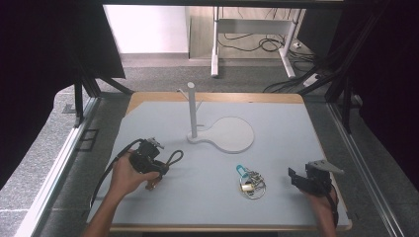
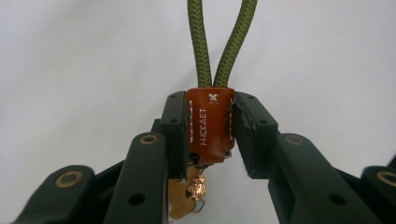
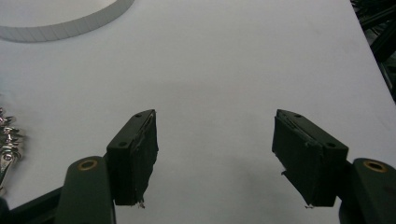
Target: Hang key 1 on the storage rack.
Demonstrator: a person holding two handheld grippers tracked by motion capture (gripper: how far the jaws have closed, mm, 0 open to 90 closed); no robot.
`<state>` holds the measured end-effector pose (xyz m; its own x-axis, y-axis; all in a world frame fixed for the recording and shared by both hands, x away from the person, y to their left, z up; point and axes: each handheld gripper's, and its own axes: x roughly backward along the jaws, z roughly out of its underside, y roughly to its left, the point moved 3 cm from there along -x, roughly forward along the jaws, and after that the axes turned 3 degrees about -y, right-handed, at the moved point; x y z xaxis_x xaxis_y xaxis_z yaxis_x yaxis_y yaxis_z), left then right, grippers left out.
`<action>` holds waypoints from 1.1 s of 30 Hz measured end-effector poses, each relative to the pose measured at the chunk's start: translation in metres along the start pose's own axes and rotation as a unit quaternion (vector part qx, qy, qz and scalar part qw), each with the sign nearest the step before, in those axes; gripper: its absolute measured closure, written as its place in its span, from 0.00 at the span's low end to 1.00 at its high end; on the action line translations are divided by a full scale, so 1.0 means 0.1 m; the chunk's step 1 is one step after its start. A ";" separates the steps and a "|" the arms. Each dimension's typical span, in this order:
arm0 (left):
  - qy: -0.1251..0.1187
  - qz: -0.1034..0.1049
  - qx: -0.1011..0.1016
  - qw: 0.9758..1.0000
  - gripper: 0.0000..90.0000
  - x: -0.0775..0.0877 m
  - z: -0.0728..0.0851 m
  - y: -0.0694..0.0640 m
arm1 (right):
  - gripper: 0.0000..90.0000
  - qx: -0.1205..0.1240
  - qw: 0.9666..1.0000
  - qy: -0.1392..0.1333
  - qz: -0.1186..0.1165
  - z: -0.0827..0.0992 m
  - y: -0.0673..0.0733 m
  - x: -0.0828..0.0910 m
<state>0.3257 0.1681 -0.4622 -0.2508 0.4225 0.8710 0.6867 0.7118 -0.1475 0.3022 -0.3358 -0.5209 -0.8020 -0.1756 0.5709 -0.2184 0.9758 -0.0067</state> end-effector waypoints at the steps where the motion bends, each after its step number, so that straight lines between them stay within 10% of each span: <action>1: -0.001 0.000 -0.002 1.000 0.74 0.03 0.00 0.01 | 0.35 0.001 1.000 0.000 0.000 0.00 0.00 0.00; 33: -0.064 0.001 -0.015 0.998 0.74 0.52 -0.40 0.16 | 0.35 0.000 1.000 -0.004 0.002 0.00 -0.02 0.01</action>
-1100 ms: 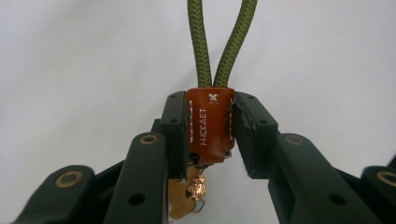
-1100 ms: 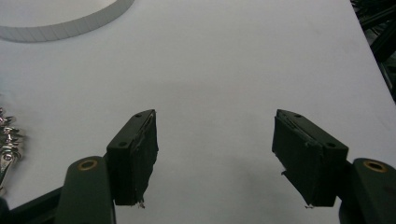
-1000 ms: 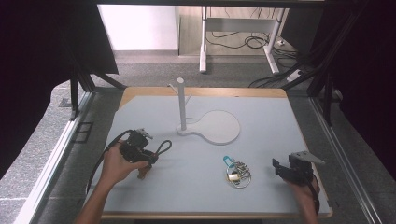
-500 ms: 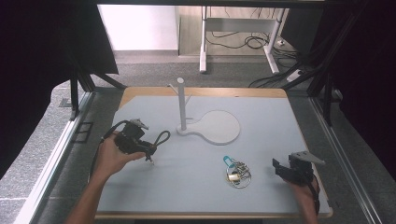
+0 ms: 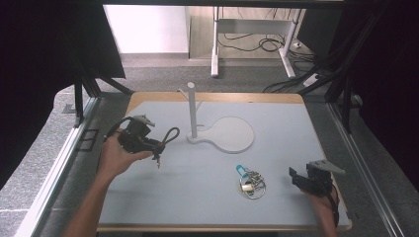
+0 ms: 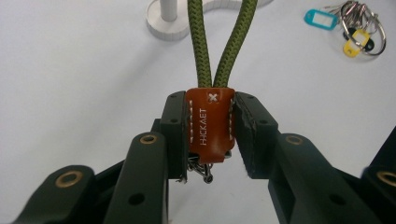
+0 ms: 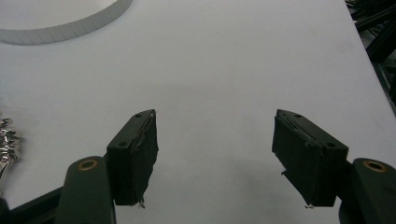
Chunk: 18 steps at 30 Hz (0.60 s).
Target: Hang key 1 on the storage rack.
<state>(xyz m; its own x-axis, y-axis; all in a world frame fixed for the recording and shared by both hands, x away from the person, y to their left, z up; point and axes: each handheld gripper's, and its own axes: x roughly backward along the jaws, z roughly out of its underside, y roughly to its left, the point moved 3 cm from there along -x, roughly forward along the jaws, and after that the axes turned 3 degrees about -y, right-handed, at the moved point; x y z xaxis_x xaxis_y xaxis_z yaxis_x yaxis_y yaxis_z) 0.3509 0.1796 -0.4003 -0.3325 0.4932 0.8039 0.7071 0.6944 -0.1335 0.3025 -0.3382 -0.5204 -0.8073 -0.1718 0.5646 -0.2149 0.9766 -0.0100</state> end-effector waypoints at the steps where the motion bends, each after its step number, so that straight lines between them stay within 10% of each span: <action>1: -0.003 0.001 0.001 1.000 0.74 0.01 -0.01 0.01 | 0.35 -0.002 1.000 0.002 0.000 0.00 0.00 0.00; 18: -0.019 0.005 0.012 1.000 0.74 0.05 -0.20 0.10 | 0.35 -0.002 1.000 0.002 0.001 0.01 -0.01 0.00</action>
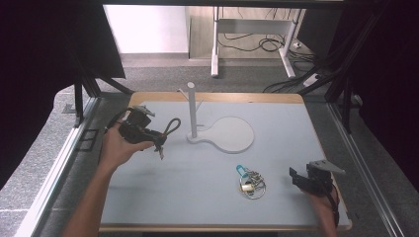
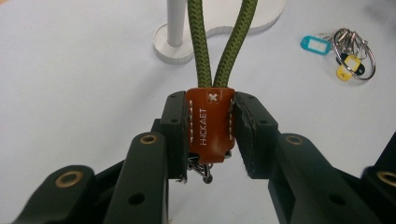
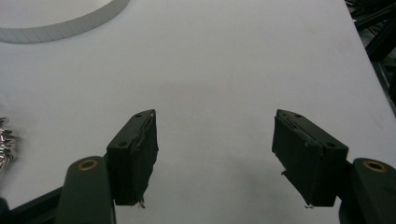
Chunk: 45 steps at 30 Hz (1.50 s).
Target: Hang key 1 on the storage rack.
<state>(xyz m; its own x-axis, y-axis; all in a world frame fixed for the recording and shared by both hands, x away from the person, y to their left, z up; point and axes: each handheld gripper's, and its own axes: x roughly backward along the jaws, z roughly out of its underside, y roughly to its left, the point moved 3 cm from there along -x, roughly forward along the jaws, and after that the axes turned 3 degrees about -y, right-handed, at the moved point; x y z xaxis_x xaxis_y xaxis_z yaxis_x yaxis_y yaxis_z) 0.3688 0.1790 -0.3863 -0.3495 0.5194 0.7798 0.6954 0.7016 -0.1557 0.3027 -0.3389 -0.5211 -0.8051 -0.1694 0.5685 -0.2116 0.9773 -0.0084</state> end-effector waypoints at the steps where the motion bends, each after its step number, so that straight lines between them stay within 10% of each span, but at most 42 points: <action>1: -0.001 0.000 0.002 1.000 0.74 0.00 -0.01 0.01 | 0.35 0.001 1.000 0.000 0.000 0.00 0.00 0.00; 45: -0.006 0.006 0.030 0.999 0.74 0.03 -0.57 0.44 | 0.35 0.000 1.000 0.008 0.000 0.02 0.00 -0.03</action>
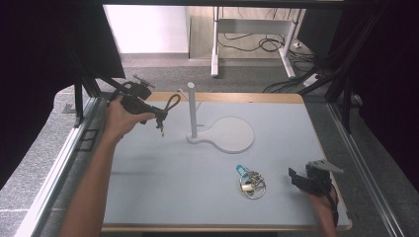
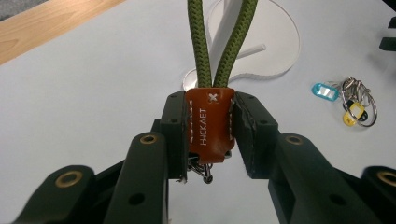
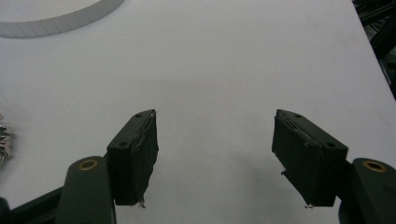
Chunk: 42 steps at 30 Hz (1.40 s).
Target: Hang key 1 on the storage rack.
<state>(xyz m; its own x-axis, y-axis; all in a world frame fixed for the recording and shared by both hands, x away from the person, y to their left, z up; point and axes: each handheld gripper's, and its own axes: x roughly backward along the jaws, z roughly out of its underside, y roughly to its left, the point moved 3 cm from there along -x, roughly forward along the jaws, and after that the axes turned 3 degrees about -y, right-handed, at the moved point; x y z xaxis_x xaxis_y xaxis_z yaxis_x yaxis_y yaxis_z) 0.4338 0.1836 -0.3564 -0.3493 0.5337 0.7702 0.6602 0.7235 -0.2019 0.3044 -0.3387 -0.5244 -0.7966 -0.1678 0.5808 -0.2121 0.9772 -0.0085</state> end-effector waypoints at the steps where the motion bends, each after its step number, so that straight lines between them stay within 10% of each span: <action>1: 0.001 0.000 0.001 1.000 0.74 0.00 0.00 0.01 | 0.35 0.000 1.000 0.000 0.000 0.00 0.00 0.00; 24: -0.008 0.016 0.009 1.000 0.74 -0.10 -0.29 0.25 | 0.35 0.005 1.000 -0.002 -0.006 -0.02 0.04 -0.01; 42: 0.005 0.045 0.000 0.999 0.74 -0.32 -0.32 0.18 | 0.35 0.003 1.000 0.002 0.001 0.00 0.01 0.00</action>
<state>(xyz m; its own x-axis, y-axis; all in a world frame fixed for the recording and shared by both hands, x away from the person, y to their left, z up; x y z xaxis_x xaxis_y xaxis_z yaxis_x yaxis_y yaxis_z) 0.4782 0.1659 -0.3651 -0.2817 0.5929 0.7544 0.6893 0.6720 -0.2708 0.3037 -0.3374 -0.5245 -0.7952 -0.1657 0.5832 -0.2143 0.9767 -0.0148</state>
